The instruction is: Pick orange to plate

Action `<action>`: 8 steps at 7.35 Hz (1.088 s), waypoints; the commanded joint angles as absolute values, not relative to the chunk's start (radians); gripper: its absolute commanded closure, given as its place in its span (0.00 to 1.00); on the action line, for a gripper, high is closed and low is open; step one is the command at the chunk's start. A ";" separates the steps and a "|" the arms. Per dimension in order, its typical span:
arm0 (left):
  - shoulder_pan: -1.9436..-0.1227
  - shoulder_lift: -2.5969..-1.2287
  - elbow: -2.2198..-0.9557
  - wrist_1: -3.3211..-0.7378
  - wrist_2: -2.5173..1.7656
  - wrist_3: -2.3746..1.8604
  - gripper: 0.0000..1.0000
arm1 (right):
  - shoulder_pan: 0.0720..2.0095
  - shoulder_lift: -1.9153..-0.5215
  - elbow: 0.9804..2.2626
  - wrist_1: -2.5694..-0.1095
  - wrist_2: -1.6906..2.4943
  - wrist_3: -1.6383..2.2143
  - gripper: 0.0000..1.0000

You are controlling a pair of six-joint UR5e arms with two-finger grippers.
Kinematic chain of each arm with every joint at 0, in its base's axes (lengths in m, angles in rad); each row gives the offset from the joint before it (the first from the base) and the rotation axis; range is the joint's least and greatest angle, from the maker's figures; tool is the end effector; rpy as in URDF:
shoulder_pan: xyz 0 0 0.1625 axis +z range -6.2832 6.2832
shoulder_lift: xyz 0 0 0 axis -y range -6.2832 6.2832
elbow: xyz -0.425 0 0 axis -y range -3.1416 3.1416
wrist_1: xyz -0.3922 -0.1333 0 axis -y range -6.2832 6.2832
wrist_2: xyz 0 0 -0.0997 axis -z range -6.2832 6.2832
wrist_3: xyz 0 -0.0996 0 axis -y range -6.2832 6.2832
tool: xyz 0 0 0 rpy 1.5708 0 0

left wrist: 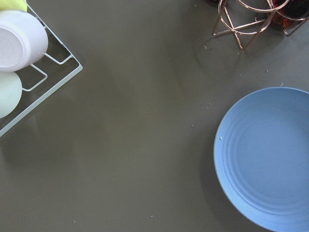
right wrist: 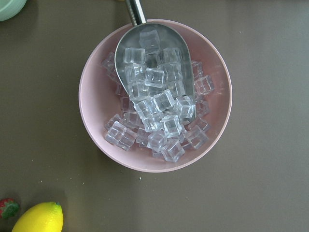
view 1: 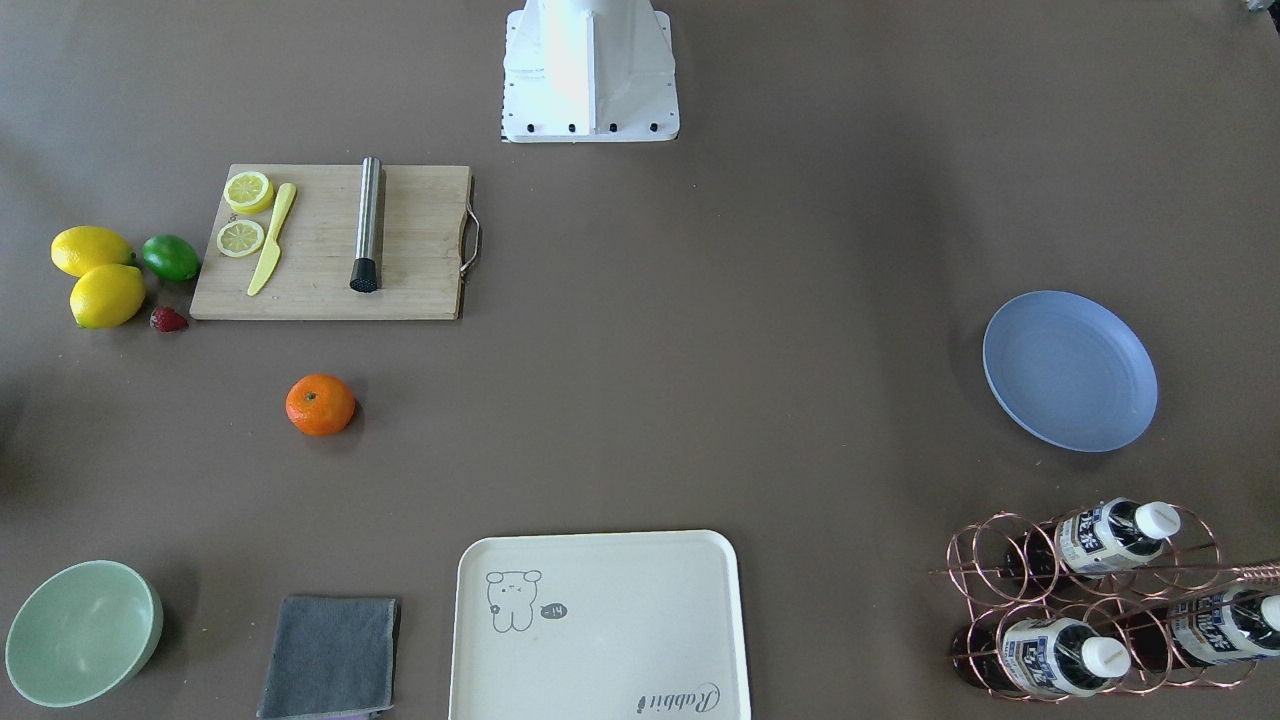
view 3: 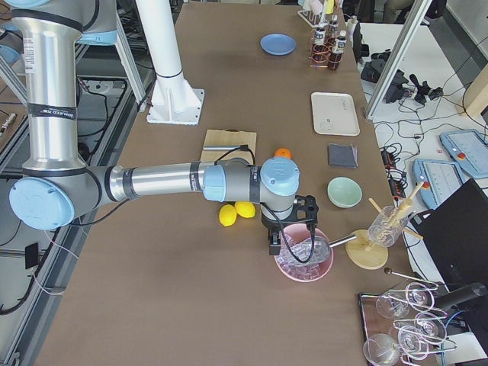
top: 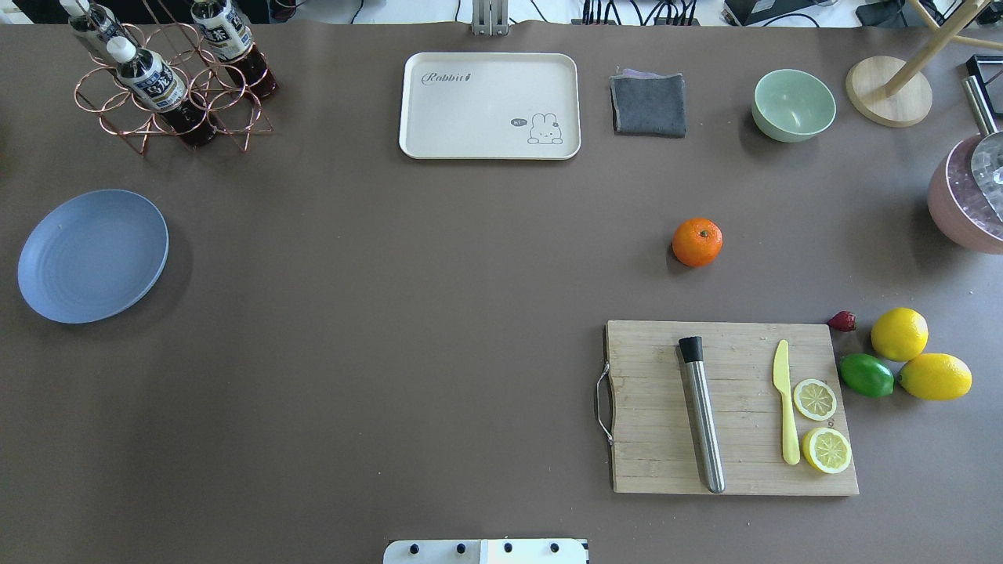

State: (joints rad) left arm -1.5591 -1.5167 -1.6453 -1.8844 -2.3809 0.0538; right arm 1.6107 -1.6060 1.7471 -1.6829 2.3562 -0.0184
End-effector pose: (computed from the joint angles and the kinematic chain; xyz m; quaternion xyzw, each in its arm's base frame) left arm -0.0555 -0.4865 0.6111 0.1609 0.3853 0.0951 0.9037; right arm 0.0818 -0.4722 0.5996 0.0245 -0.3821 0.0044 0.9238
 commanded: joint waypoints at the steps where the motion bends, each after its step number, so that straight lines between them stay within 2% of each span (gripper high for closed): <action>1: -1.559 -1.517 -1.649 -1.894 -2.382 0.055 0.02 | 1.611 -1.606 1.747 -1.683 2.359 -0.018 0.00; 6: -1.555 -1.526 -1.649 -1.916 -2.381 0.052 0.02 | 1.611 -1.608 1.746 -1.683 2.358 -0.020 0.00; 8: -1.549 -1.529 -1.571 -2.001 -2.382 0.049 0.02 | 1.585 -1.595 1.750 -1.683 2.358 -0.011 0.00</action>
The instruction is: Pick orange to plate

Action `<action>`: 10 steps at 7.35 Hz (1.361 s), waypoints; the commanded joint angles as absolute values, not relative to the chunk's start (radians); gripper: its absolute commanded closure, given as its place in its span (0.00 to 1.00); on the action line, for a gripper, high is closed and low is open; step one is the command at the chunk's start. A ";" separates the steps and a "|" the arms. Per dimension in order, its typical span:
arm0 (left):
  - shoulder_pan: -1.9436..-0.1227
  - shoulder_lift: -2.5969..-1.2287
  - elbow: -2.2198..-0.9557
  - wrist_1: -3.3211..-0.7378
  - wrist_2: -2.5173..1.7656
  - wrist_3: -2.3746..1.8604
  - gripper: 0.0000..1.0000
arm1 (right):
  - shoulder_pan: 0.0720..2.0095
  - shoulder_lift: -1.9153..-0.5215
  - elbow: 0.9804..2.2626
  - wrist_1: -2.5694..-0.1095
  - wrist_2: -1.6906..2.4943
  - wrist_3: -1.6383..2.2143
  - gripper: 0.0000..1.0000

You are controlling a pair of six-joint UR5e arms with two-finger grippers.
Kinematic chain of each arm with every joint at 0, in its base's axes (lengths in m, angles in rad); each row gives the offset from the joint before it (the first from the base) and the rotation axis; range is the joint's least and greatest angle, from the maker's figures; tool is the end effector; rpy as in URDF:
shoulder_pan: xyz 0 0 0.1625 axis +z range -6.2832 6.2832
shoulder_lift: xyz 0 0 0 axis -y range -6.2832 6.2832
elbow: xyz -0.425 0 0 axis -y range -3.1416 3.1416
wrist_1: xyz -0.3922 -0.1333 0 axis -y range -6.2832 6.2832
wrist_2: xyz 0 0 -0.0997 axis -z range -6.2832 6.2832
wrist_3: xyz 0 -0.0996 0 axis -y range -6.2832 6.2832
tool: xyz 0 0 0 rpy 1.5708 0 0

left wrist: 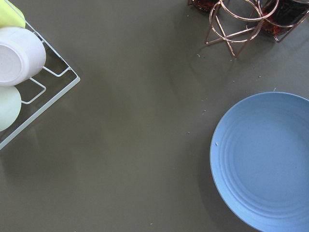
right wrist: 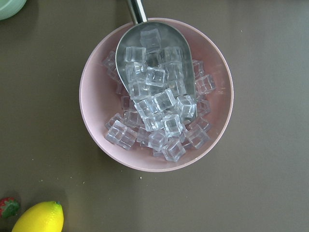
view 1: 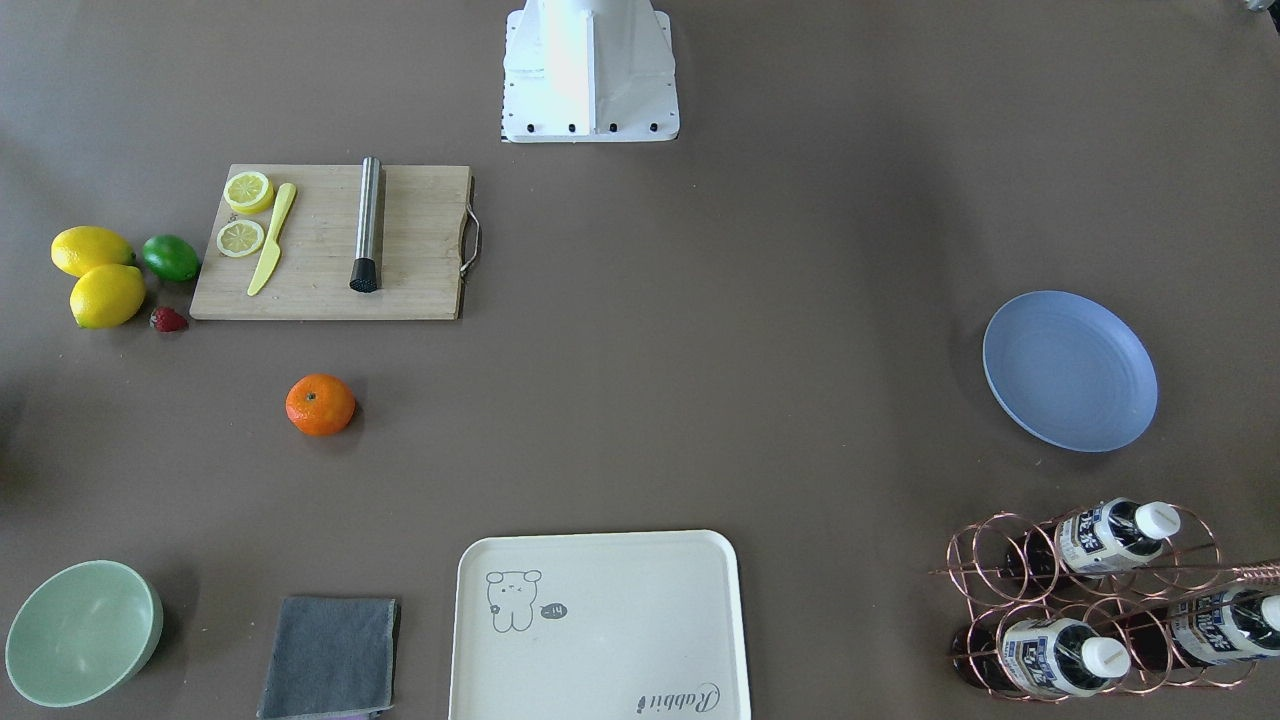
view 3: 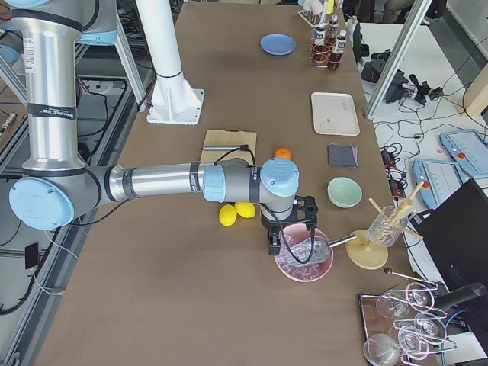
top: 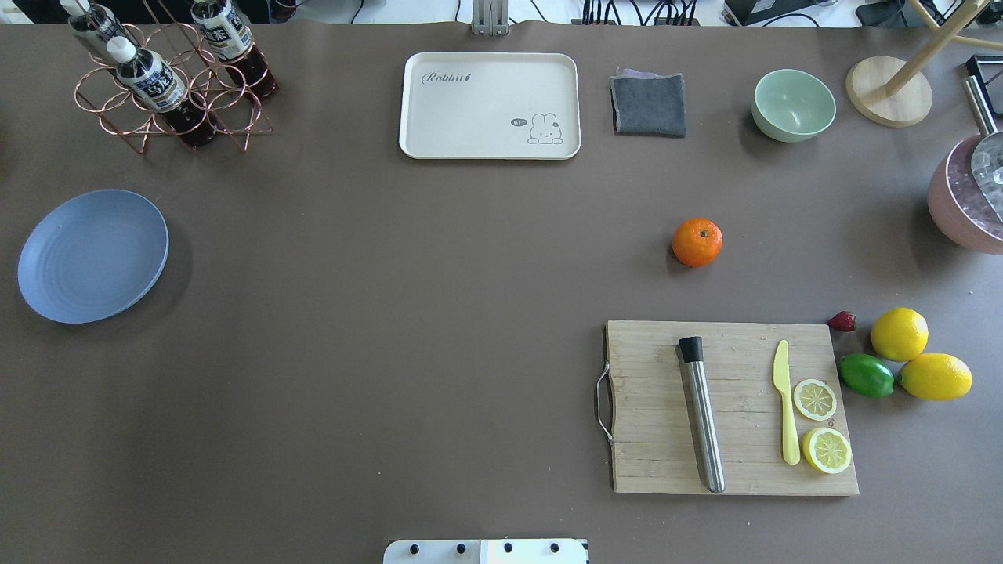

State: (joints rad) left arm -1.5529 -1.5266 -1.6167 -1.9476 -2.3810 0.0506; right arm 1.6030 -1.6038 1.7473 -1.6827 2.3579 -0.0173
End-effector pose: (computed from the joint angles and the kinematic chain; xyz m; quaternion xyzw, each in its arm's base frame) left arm -0.0523 -0.4925 0.6134 0.1792 0.3842 0.1050 0.8996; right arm 0.0780 -0.4737 0.5983 0.0241 -0.3829 0.0008 0.9235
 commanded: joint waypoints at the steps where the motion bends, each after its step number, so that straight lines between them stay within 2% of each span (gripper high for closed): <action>1: -1.537 -1.531 -1.534 -2.041 -2.382 0.031 0.02 | 1.556 -1.589 1.753 -1.681 2.355 0.021 0.00; 3: -1.449 -1.534 -1.452 -2.252 -2.378 -0.223 0.02 | 1.511 -1.551 1.761 -1.680 2.356 0.082 0.00; 5: -1.376 -1.542 -1.361 -2.449 -2.373 -0.397 0.02 | 1.429 -1.520 1.761 -1.573 2.361 0.244 0.00; 8: -1.296 -1.568 -1.327 -2.453 -2.372 -0.420 0.02 | 1.335 -1.502 1.761 -1.412 2.356 0.475 0.00; 10: -1.240 -1.609 -1.270 -2.453 -2.372 -0.419 0.02 | 1.310 -1.477 1.763 -1.404 2.353 0.541 0.00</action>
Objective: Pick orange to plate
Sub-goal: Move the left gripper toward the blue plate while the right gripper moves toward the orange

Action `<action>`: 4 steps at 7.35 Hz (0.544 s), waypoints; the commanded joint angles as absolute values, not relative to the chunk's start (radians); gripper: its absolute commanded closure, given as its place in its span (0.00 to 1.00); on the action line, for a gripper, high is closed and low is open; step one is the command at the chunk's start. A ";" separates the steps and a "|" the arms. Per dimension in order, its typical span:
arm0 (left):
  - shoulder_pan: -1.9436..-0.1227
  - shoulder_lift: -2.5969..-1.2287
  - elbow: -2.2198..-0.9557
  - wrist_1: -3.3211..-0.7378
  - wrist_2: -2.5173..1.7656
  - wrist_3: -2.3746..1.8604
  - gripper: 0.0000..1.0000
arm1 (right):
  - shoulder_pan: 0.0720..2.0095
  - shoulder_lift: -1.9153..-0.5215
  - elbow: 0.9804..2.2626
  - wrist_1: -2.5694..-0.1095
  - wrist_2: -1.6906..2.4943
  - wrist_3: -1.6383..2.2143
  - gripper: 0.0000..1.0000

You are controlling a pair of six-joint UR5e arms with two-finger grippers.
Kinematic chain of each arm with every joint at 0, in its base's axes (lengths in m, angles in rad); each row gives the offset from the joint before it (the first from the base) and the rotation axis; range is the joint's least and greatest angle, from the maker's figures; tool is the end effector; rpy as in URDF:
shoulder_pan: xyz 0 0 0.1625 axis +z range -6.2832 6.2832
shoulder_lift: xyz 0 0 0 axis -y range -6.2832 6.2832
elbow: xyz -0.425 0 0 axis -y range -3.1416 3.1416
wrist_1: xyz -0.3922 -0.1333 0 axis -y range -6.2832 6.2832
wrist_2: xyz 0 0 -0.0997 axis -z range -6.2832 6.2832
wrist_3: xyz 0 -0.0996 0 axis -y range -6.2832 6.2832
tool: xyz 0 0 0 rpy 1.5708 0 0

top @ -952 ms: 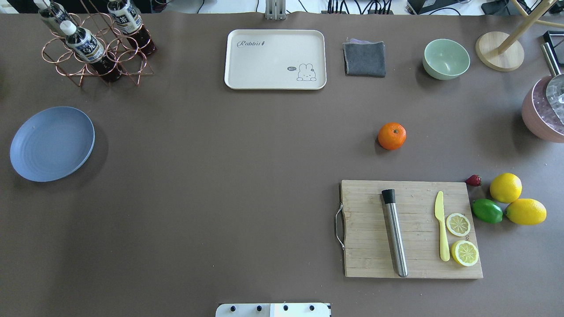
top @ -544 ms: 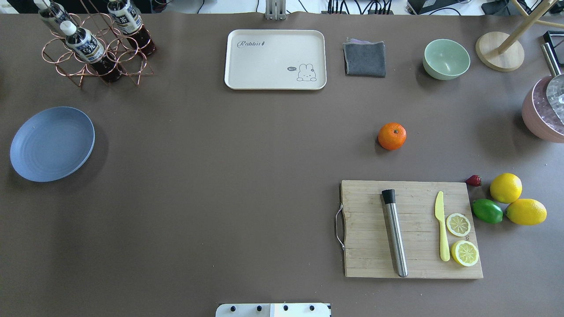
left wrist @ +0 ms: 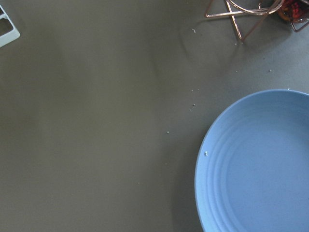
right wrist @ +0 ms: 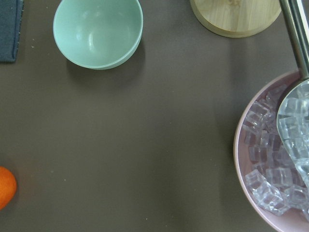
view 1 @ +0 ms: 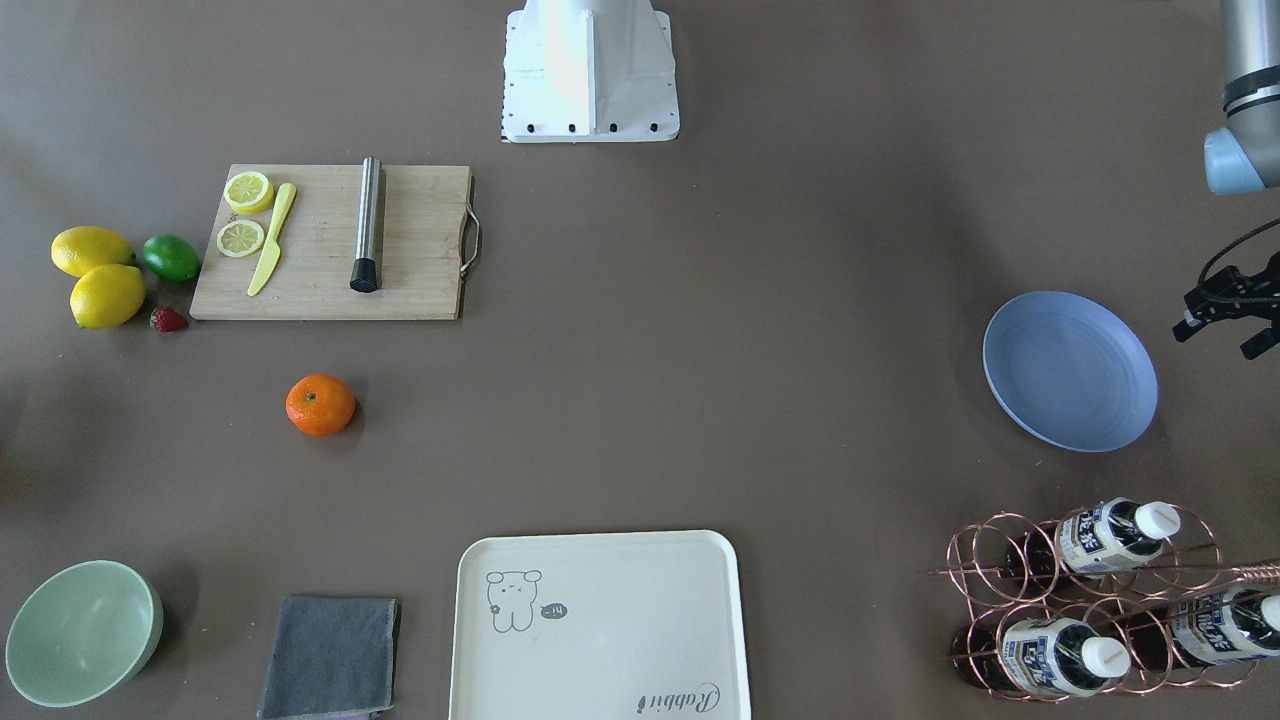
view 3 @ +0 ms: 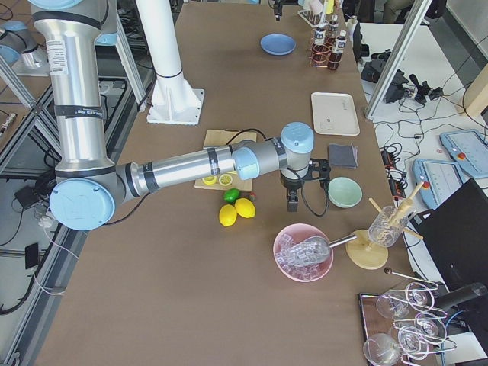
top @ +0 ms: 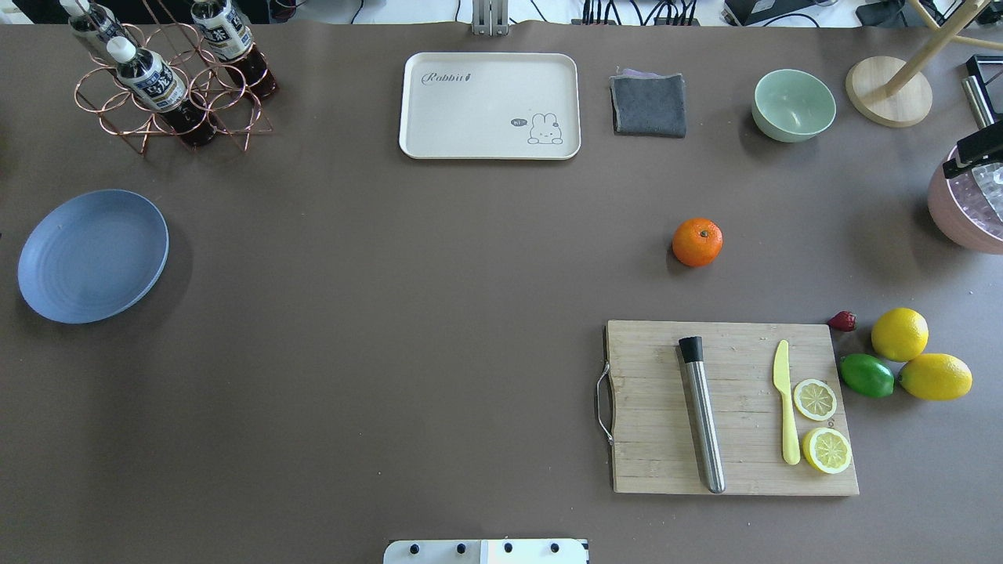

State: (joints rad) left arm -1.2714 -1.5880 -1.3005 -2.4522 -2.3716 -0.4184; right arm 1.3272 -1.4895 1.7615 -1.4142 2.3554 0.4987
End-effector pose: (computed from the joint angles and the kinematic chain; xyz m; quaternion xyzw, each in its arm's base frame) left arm 0.0909 -0.5040 0.6831 0.1362 0.4470 0.0682 0.8814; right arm -0.0673 -0.5317 0.5034 0.0476 -0.4194 0.0342 0.9059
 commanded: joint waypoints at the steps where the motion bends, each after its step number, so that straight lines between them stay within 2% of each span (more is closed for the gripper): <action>1: -1.212 -1.620 -1.267 -2.453 -2.372 -0.419 0.02 | 1.309 -1.473 1.761 -1.404 2.353 0.541 0.00; 4: -1.154 -1.635 -1.258 -2.453 -2.315 -0.419 0.02 | 1.310 -1.473 1.764 -1.404 2.342 0.552 0.00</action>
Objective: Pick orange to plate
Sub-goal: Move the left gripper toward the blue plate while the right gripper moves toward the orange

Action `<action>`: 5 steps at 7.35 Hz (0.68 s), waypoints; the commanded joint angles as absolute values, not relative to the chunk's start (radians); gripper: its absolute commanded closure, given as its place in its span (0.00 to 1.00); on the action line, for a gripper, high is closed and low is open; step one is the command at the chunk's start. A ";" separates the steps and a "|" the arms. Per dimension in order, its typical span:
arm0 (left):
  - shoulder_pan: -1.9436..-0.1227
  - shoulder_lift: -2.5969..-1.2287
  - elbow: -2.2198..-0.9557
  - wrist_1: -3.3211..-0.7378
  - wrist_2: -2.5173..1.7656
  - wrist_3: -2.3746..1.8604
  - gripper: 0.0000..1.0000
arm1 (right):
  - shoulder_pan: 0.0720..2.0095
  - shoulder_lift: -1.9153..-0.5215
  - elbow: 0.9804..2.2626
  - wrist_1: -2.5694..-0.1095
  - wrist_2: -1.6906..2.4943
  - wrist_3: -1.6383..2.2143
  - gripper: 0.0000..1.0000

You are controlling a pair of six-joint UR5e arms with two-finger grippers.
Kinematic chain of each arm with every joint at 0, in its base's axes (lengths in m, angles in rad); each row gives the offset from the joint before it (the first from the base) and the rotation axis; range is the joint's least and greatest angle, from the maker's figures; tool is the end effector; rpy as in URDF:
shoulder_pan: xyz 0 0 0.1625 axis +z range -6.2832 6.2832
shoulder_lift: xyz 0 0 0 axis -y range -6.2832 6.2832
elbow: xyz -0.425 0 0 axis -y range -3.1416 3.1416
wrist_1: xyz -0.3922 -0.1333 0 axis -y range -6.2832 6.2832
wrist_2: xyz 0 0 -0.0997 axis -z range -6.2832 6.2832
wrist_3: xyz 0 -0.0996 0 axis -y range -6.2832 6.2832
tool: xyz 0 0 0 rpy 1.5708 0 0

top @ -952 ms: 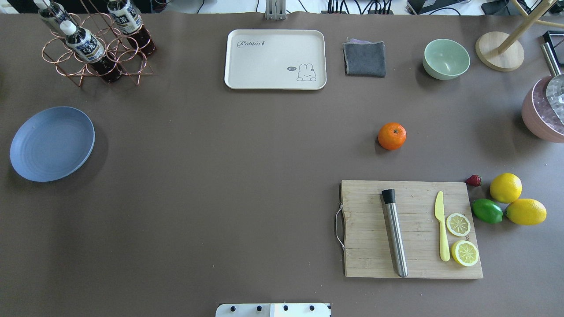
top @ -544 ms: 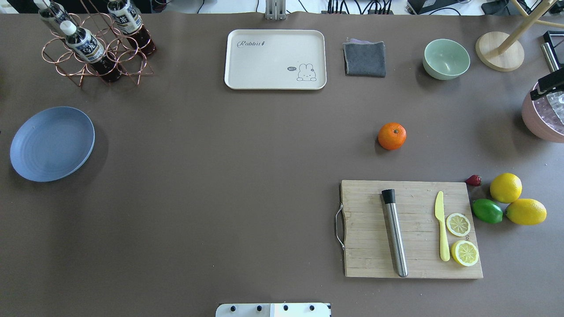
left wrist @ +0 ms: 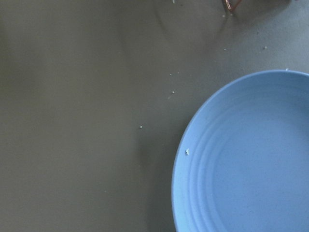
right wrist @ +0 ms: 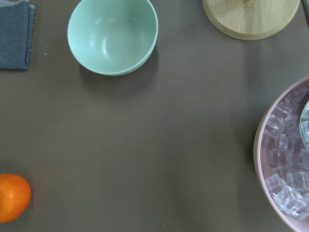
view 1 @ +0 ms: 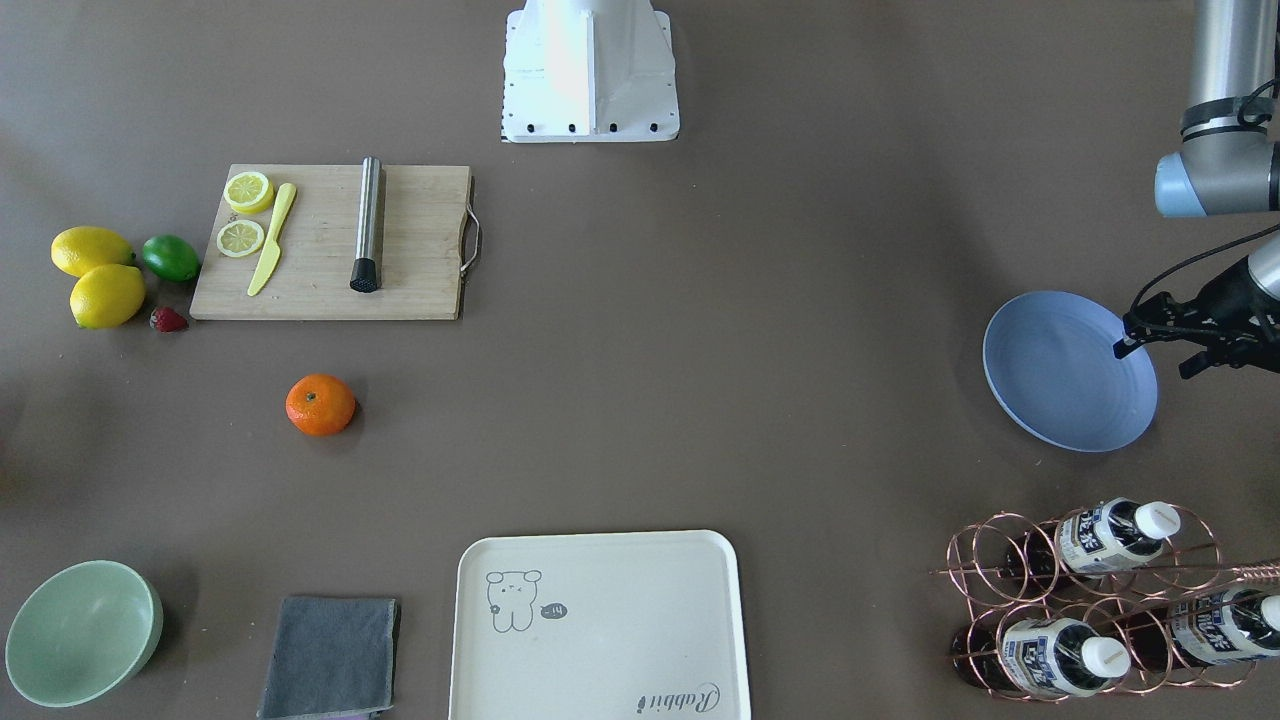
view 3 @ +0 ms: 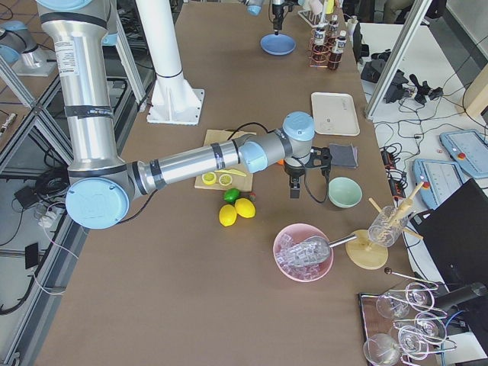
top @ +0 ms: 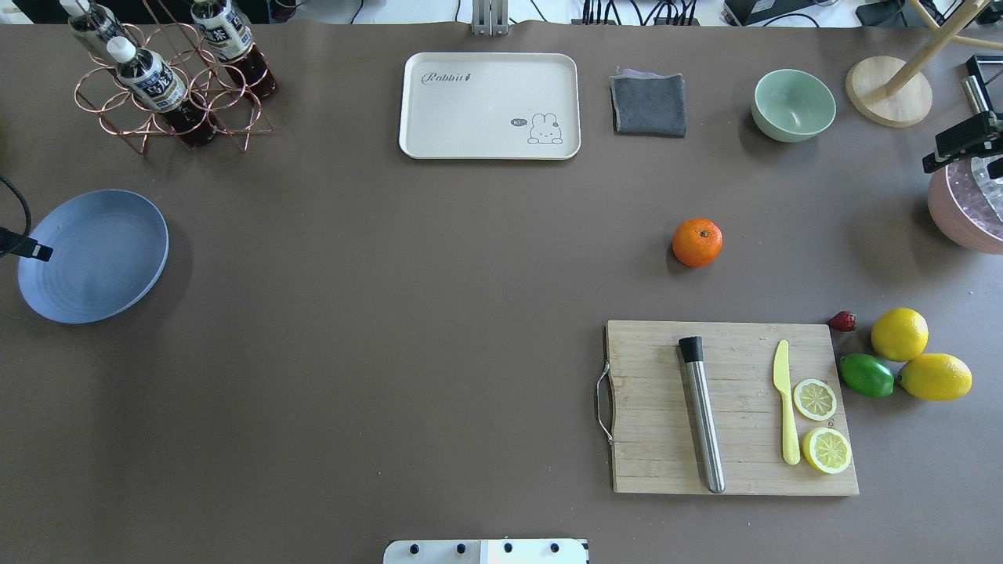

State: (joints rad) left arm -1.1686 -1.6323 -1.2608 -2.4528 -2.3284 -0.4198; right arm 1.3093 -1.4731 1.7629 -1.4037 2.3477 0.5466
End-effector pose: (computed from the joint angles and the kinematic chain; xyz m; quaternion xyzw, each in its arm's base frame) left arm 0.1476 -0.5126 0.6825 0.1249 0.4378 0.1074 0.8839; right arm -0.0778 -0.5362 0.4932 0.0477 -0.4216 0.0432 0.9045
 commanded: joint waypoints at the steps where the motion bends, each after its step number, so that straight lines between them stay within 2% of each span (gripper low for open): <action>1: -1.154 -1.632 -1.258 -2.453 -2.316 -0.419 0.02 | 1.310 -1.477 1.776 -1.404 2.341 0.557 0.00; 5: -1.154 -1.629 -1.236 -2.456 -2.316 -0.416 0.02 | 1.309 -1.479 1.789 -1.404 2.341 0.589 0.00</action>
